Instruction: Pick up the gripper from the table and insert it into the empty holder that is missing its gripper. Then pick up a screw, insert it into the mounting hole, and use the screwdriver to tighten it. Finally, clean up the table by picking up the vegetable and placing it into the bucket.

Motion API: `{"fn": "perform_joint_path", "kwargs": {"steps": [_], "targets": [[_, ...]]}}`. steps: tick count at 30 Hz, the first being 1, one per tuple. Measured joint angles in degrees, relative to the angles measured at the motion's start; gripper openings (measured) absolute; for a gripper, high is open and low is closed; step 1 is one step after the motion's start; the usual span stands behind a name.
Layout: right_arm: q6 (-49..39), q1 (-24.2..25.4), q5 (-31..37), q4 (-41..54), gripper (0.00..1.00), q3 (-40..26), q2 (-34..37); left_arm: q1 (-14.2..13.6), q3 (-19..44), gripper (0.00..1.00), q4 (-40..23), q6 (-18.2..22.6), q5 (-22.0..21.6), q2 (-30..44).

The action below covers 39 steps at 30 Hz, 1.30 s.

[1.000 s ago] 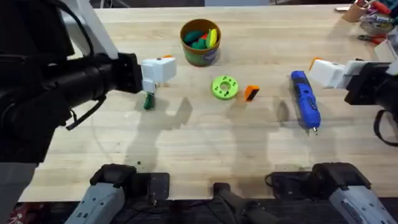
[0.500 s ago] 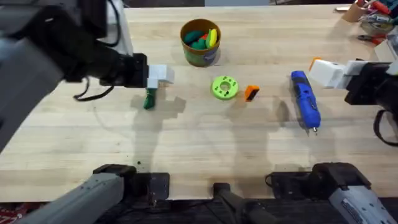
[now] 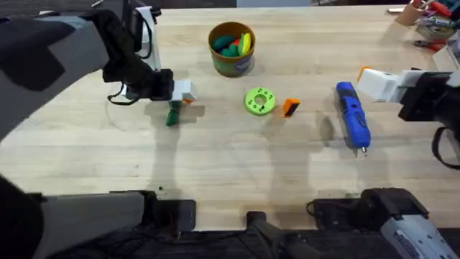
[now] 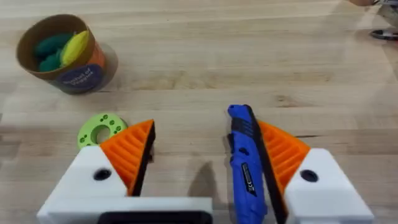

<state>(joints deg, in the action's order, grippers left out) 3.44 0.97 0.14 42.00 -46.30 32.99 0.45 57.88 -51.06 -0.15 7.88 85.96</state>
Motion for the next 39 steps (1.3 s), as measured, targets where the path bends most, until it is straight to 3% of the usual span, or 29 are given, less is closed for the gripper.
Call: {"fn": "perform_joint_path", "kwargs": {"steps": [15, 17, 20, 24, 27, 29, 39], "targets": [[-0.02, 0.00, 0.00, 0.00, 0.918, 0.00, 0.00, 0.67, -1.11, 0.960, 5.69, 3.26, 0.24, 10.29], [-0.02, 0.00, 0.00, -0.02, 0.918, 0.00, -0.02, 0.69, -1.11, 0.902, 5.69, 3.40, 0.79, 10.31], [-0.02, 0.00, 0.00, -0.02, 0.918, 0.00, 0.00, 0.56, -1.11, 0.731, 5.71, 3.56, 2.16, 10.33], [-0.02, 0.00, 0.00, 0.00, 0.918, 0.00, -0.02, 0.28, -1.11, 0.402, 5.82, 3.39, 4.12, 10.31], [-0.02, 0.00, 0.00, 0.00, 0.918, 0.00, 0.00, 0.06, -0.91, 0.058, 5.84, 3.44, 5.88, 10.18], [-0.02, 0.00, 0.00, 0.00, 0.918, 0.00, 0.00, -0.05, -0.89, 0.007, 5.84, 3.59, 6.05, 10.00], [-0.02, 0.00, 0.00, 0.00, 0.918, 0.00, -0.02, -0.05, -0.87, 0.002, 5.69, 3.59, 6.08, 9.98]]}}
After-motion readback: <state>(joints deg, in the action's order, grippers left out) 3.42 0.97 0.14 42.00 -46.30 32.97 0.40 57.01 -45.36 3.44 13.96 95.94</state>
